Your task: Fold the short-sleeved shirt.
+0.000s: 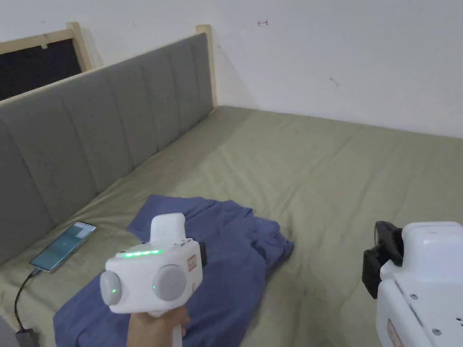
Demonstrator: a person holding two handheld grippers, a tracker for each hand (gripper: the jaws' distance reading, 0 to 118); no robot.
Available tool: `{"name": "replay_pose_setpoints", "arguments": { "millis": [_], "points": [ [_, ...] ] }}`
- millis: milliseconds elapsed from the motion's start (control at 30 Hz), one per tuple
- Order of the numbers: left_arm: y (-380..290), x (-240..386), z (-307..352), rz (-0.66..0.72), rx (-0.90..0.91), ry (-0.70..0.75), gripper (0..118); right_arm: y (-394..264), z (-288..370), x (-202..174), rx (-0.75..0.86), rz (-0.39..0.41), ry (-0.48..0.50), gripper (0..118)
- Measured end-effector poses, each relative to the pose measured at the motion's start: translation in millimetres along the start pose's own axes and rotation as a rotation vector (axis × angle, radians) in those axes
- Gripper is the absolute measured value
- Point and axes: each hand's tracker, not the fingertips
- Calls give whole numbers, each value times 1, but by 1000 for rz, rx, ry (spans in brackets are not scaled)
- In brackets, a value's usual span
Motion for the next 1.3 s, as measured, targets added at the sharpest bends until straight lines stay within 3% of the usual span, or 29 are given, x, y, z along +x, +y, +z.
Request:
{"name": "replay_pose_setpoints", "arguments": {
  "millis": [67,167,200,233,267,300,333,433,567,667,700,733,800,833,867,1000,1167,1300],
  "points": [
    [-9,10,-38,-77,-105,55,0,-6,-7,3,-34,-2,-10,0],
    [-15,13,-70,-89,-199,41,0,-11,-16,9,-71,-6,-13,0],
    [-18,14,-73,-86,-187,63,5,-13,-20,11,-81,-5,-16,0],
    [-19,14,-76,-90,-184,48,26,-14,-23,12,-91,-4,-19,0],
    [-19,15,-81,-92,-186,47,75,-16,-26,14,-103,-6,-18,0],
    [-18,16,-86,-89,-201,46,106,-19,-29,16,-116,-15,-14,0],
    [-17,13,-86,-92,-202,47,118,-21,-31,17,-130,-29,-10,0],
    [-16,16,-99,-93,-192,52,117,-30,-38,19,-180,-52,8,0],
    [-26,15,-127,-115,-326,36,112,-40,-46,21,-228,-51,18,0],
    [-35,16,-129,-148,-311,127,85,-44,-50,24,-256,-67,25,0],
    [-33,18,-125,-130,-311,94,74,-45,-51,26,-263,-75,24,0],
    [-31,16,-123,-125,-310,95,61,-46,-52,27,-270,-85,25,0],
    [-28,10,-120,-87,-293,110,21,-49,-54,29,-287,-102,25,0],
    [-26,5,-121,-57,-296,117,9,-50,-54,31,-294,-112,24,0],
    [-23,0,-123,-41,-312,159,9,-51,-53,33,-298,-126,24,0],
    [-1,-11,-119,72,-372,72,9,-51,-45,47,-310,-150,9,0],
    [33,-12,-80,227,-289,-90,9,-45,-27,80,-280,-215,-57,0],
    [63,36,-44,147,-219,-179,9,-37,-4,111,-232,-253,-131,0]
  ]
}}
